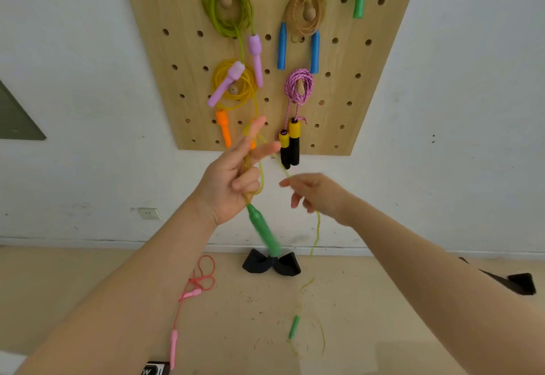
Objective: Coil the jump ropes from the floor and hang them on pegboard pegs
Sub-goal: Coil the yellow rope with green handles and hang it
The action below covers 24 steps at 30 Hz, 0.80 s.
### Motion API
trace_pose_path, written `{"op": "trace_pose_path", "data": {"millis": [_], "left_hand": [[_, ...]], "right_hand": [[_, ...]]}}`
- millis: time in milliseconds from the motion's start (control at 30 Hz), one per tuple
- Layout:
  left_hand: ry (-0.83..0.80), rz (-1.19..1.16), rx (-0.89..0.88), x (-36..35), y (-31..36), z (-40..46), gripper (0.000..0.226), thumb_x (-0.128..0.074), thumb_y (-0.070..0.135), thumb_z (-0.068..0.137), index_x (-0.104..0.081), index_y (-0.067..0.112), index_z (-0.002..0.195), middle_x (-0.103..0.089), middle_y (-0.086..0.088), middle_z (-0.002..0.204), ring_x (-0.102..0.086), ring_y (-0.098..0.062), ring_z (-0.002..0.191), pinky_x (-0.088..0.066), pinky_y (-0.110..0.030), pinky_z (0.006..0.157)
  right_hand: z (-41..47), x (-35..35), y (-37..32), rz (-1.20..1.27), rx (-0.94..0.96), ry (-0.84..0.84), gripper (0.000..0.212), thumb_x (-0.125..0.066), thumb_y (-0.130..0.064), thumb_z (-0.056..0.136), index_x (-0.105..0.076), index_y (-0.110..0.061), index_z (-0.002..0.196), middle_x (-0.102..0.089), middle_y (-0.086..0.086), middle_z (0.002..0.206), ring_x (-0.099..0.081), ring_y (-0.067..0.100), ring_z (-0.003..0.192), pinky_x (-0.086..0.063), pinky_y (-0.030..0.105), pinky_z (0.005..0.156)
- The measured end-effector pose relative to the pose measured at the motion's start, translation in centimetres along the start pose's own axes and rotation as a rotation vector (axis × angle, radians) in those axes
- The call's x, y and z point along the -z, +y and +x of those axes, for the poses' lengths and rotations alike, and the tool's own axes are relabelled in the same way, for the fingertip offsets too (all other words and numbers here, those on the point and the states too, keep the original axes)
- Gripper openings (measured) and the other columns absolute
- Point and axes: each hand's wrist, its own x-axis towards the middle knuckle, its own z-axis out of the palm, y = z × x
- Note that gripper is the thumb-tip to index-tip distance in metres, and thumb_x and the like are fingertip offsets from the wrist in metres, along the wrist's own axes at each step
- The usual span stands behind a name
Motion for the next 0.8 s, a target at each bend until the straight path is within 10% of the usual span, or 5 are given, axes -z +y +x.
{"op": "trace_pose_path", "data": {"millis": [167,333,500,667,800], "left_hand": [[0.181,0.207,0.017,-0.2,-3.0,0.4,0.043,-0.025,0.030,0.102,-0.022,0.038,0.144,-0.064,-0.002,0.121,-0.068,-0.024,0.095,-0.058,-0.035,0.074],[0.327,0.541,0.177,-1.1,-6.0,-0.2,0.048,-0.030,0.031,0.102,-0.015,0.042,0.146,-0.027,0.005,0.151,-0.055,-0.019,0.109,-0.056,-0.025,0.067],[0.031,0.583,0.291,-4.4,-5.8,-1.9,0.048,-0.020,0.060,0.089,-0.033,0.050,0.134,-0.066,-0.005,0.120,-0.033,-0.009,0.032,-0.056,-0.031,0.068],[-0.095,0.320,0.168,-7.0,-4.1,-2.7,0.048,-0.023,0.049,0.092,-0.049,0.031,0.129,-0.072,-0.006,0.080,-0.021,-0.001,0.025,-0.046,-0.019,0.042],[0.059,0.129,0.031,-4.9,-3.4,-1.4,0.042,-0.024,0.038,0.098,-0.042,0.025,0.134,-0.071,-0.004,0.103,-0.058,-0.007,0.044,-0.058,-0.030,0.061]], "right_hand": [[-3.8,-1.0,-1.3,-0.543,-0.083,-0.487,0.044,-0.033,-0.023,0.099,-0.030,-0.028,0.143,-0.059,0.001,0.068,-0.049,0.015,0.055,-0.044,0.024,0.058],[-6.7,2.0,-4.7,-0.696,0.334,-0.306,0.017,-0.057,-0.024,0.088,-0.066,-0.011,0.081,-0.057,-0.005,0.059,-0.052,0.007,0.056,-0.043,0.020,0.061],[-6.6,6.2,-3.8,0.035,0.423,0.190,0.013,-0.067,-0.013,0.083,-0.068,-0.005,0.073,-0.059,0.007,0.063,-0.049,0.000,0.051,-0.041,0.014,0.053],[-4.6,4.3,0.0,0.128,0.289,0.248,0.032,-0.055,-0.028,0.092,-0.062,-0.022,0.061,-0.044,-0.004,0.054,-0.038,0.009,0.052,-0.034,0.026,0.055],[-4.8,1.3,1.1,-0.197,0.183,-0.006,0.039,-0.040,-0.031,0.099,-0.062,-0.019,0.069,-0.047,-0.005,0.055,-0.042,0.009,0.051,-0.037,0.024,0.057]]}}
